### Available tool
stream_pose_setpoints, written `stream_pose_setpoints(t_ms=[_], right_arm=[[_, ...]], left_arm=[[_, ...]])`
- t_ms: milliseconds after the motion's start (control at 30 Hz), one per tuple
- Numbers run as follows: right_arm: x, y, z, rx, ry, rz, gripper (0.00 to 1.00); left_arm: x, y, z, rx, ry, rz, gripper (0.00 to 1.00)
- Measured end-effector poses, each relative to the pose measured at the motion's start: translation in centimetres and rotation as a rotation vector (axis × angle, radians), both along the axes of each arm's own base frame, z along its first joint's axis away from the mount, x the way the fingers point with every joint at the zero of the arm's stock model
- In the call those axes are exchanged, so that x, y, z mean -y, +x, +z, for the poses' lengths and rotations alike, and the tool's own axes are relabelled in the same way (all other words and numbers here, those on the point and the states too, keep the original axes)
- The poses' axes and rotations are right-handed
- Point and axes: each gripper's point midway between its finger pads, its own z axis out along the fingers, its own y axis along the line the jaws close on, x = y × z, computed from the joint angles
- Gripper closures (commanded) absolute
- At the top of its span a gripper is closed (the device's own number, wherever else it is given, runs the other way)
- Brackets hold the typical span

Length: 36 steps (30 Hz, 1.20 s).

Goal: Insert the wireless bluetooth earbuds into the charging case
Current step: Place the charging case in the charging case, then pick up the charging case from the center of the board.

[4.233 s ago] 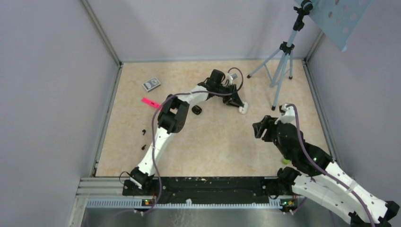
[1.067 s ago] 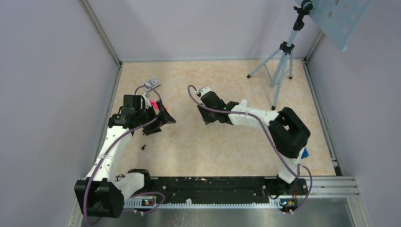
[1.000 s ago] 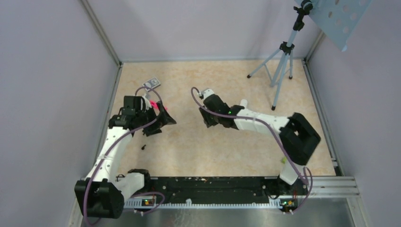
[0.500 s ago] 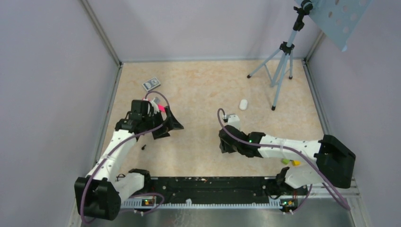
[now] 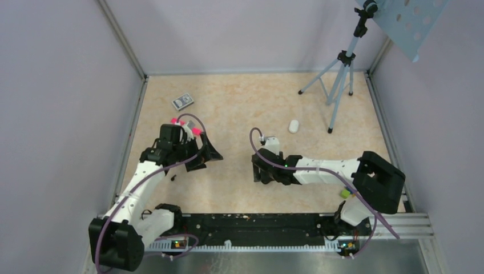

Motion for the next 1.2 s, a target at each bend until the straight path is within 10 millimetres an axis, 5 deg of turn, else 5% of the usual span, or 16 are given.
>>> stream_pose_setpoints(t_ms=[200,333,433,533,633,800,1033,1200], right_arm=[[-0.2,-0.1,1.0,0.001,0.027,-0.001,0.27],[1.3,0.4,5.0,0.069,0.072,-0.025,0.26],[4.6,1.8,9.1,0.148,0.123,-0.101,0.26],[10.0,3.4,11.6,0.218,0.152,-0.238,0.26],[14.6,3.1,11.9,0.244,0.127,-0.33,0.25],[16.5,2.0,11.9,0.24,0.097,-0.341,0.25],[16.6,0.9,9.2,0.163,0.056,-0.312,0.25],[16.6,0.7,9.5,0.167,0.068,-0.308,0.25]], left_arm=[[0.7,-0.3,-0.3,-0.004,0.01,-0.029,0.01],[3.1,-1.7,-0.5,0.01,0.038,-0.119,0.01],[5.7,-3.5,-1.0,0.008,0.057,-0.224,0.01],[8.4,-5.1,-1.5,0.029,0.121,-0.341,0.01],[12.4,-6.1,-0.4,0.095,0.179,-0.464,0.01],[18.2,-4.2,0.6,0.115,0.195,-0.43,0.01],[20.3,-4.2,-3.6,0.145,0.307,-0.51,0.01],[20.2,-3.0,-5.5,0.231,0.412,-0.633,0.01]])
